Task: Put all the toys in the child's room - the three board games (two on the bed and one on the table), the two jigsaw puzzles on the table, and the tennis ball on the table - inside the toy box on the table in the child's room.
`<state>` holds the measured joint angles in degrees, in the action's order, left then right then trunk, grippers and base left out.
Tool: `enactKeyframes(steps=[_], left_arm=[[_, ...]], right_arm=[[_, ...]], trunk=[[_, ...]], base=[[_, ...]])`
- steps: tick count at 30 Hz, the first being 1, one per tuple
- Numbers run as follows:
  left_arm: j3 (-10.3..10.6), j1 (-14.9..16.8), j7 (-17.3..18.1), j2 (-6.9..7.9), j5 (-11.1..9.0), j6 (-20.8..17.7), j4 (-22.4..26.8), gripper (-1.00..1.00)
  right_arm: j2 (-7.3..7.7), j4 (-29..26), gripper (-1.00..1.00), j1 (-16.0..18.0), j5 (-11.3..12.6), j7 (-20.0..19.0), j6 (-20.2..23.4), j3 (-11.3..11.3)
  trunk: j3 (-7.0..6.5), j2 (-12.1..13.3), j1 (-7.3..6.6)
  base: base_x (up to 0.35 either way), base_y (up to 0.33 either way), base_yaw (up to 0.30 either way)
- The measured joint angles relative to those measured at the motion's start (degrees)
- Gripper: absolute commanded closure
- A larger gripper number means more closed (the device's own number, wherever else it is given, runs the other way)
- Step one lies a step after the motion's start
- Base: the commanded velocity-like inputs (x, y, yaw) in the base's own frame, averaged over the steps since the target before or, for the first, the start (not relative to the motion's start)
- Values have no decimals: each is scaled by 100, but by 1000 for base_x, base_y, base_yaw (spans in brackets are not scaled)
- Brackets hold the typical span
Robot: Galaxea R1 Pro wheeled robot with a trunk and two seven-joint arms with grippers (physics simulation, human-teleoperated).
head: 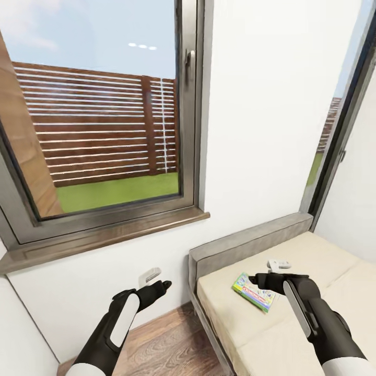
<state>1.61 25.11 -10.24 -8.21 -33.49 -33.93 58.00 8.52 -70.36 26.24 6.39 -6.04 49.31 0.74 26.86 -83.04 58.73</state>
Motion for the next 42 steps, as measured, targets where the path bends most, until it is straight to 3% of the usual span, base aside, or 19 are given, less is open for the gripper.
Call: enactKeyframes(steps=[37, 38, 41, 42], left_arm=[[-14, -4, -12, -1, -30, -6, 1, -100], [-24, 29, -38, 0, -4, -67, 52, -100], [-18, 44, -152, -3, -3, -87, 23, -100], [-18, 44, -154, -3, -4, -88, 22, -100]], right_arm=[[33, 1, -100, -16, 17, -17, -3, 26], [68, 159, -100, 177, -26, -27, 394, 515], [153, 454, -100, 559, 22, -34, 765, 833], [154, 458, -100, 564, 32, -34, 769, 836]], trunk=[[0, 0, 0], [-1, 0, 0], [0, 0, 0], [0, 0, 0]], base=[[43, 0, -22], [0, 0, 0], [0, 0, 0], [0, 0, 0]])
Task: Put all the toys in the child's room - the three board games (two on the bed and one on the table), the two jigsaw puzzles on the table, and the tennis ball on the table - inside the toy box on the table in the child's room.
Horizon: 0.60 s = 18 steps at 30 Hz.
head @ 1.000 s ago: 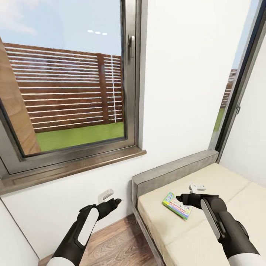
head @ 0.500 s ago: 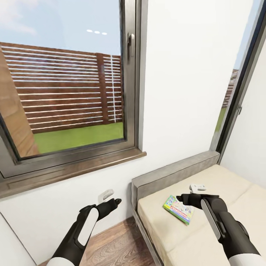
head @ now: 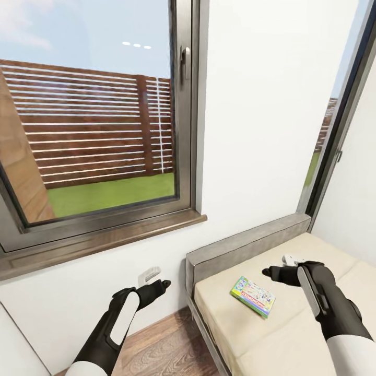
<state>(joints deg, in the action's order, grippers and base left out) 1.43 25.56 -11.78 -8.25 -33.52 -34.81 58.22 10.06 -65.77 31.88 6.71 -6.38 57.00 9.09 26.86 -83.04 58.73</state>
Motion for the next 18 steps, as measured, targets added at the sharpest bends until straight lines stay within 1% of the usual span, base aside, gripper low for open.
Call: enactKeyframes(steps=[2, 5, 6, 8, 10, 11, 13, 15, 16, 18], left_arm=[[-1, -20, -112, -4, -22, -5, -47, -100], [-17, -54, -233, -10, -133, -13, -115, -100], [-17, -55, -234, -10, -136, -13, -115, -100], [-23, -76, -284, -9, -310, -14, -141, -100], [-22, -97, -320, -6, -525, -14, -158, -100], [-22, -97, -321, -6, -529, -14, -158, -100], [-13, -118, -344, -7, -709, -14, -169, -100], [-5, -137, -358, -11, -832, -15, -176, -100], [-5, -138, -359, -11, -834, -15, -176, -100], [4, -152, -366, -17, -920, -16, -181, -100]], right_arm=[[109, 431, -100, 314, -10, -10, 172, 179], [308, 1401, -100, 850, 3, -57, 276, 360], [310, 1413, -100, 856, 13, -57, 277, 362], [447, 2078, -100, 1211, 5, -115, 255, 428], [579, 2673, -100, 1508, 2, -173, 60, 471], [581, 2683, -100, 1512, 9, -174, 57, 472], [691, 3131, -100, 1716, 10, -206, -185, 497], [768, 3427, -100, 1851, 22, -226, -381, 512], [769, 3432, -100, 1853, 25, -226, -383, 512], [821, 3617, -100, 1937, 29, -240, -505, 521]], trunk=[[0, 0, 0], [0, 0, 0], [0, 0, 0], [0, 0, 0], [0, 0, 0], [0, 0, 0], [0, 0, 0], [0, 0, 0], [0, 0, 0], [0, 0, 0]], base=[[0, 0, 0], [0, 0, 0], [0, 0, 0], [0, 0, 0], [0, 0, 0], [0, 0, 0], [0, 0, 0], [0, 0, 0], [0, 0, 0], [0, 0, 0]])
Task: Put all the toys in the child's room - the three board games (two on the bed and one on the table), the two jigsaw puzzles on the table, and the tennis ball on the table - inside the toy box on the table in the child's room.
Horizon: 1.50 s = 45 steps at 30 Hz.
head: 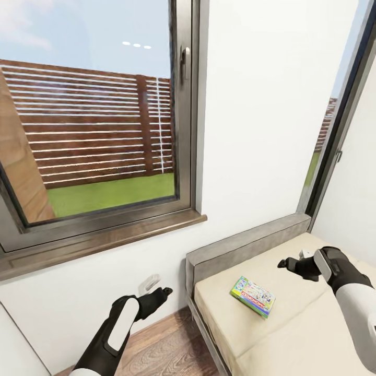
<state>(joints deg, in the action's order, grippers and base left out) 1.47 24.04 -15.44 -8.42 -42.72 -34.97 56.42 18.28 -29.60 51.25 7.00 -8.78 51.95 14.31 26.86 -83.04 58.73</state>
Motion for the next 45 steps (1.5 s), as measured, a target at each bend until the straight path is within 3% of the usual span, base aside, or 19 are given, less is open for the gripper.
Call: enactKeyframes(steps=[6, 10, 16, 29, 45], left_arm=[[2, -18, 9, 0, -160, -209, 0, -100], [-6, -17, 9, 8, -202, -308, -1, -100], [-9, -14, -28, 14, -221, -359, -10, -100], [-15, 7, -50, 9, -228, -372, -101, -100], [-28, 26, -55, 7, -228, -370, -145, -100]], right_arm=[[82, 256, -100, 112, -1, -219, -175, 12], [105, 293, -100, 126, -40, -581, -205, 6], [119, 312, -100, 133, -73, -826, -221, 3], [154, 318, -100, 142, -79, -912, -224, 4], [484, 327, -100, 160, -18, -918, -221, 17]], trunk=[[0, 0, 0], [71, -159, 87], [179, -400, 219], [413, -921, 505], [700, -1563, 856]], base=[[0, 0, 0], [0, 0, 0], [0, 0, 0], [0, 0, 0], [0, 0, 0]])
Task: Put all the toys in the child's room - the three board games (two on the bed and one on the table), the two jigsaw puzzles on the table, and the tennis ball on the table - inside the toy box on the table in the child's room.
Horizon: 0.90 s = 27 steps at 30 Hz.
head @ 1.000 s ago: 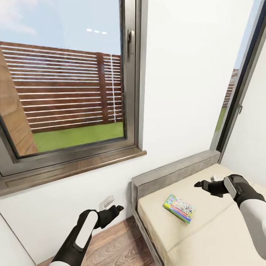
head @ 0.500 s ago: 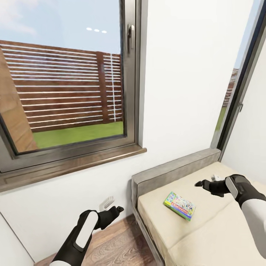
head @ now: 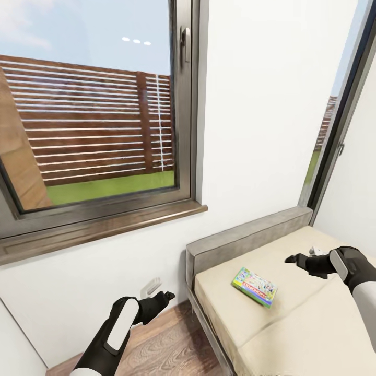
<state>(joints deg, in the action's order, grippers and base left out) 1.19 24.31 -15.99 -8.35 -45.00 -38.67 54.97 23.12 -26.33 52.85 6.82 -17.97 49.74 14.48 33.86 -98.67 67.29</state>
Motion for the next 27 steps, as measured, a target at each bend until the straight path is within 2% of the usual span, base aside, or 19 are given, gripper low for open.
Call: enactKeyframes(steps=[12, 18, 22, 27], left_arm=[[-2, 1, 32, 0, -7, -6, -2, -100], [-2, 1, 55, 0, -8, -6, -3, -100], [-1, 3, 68, 0, -9, -8, -3, -100], [1, 6, 88, -5, -15, -30, -3, -100]], right_arm=[[80, 0, -100, 2, 9, -6, 10, 8], [93, 5, -100, 21, 12, -13, 158, 9], [102, 39, -100, 175, 9, -18, 308, 10], [109, 149, -100, 701, 5, -14, 605, 4]], trunk=[[215, -481, 264], [323, -722, 395], [395, -883, 483], [484, -1083, 593]], base=[[0, 0, 0], [0, 0, 0], [0, 0, 0], [0, 0, 0]])
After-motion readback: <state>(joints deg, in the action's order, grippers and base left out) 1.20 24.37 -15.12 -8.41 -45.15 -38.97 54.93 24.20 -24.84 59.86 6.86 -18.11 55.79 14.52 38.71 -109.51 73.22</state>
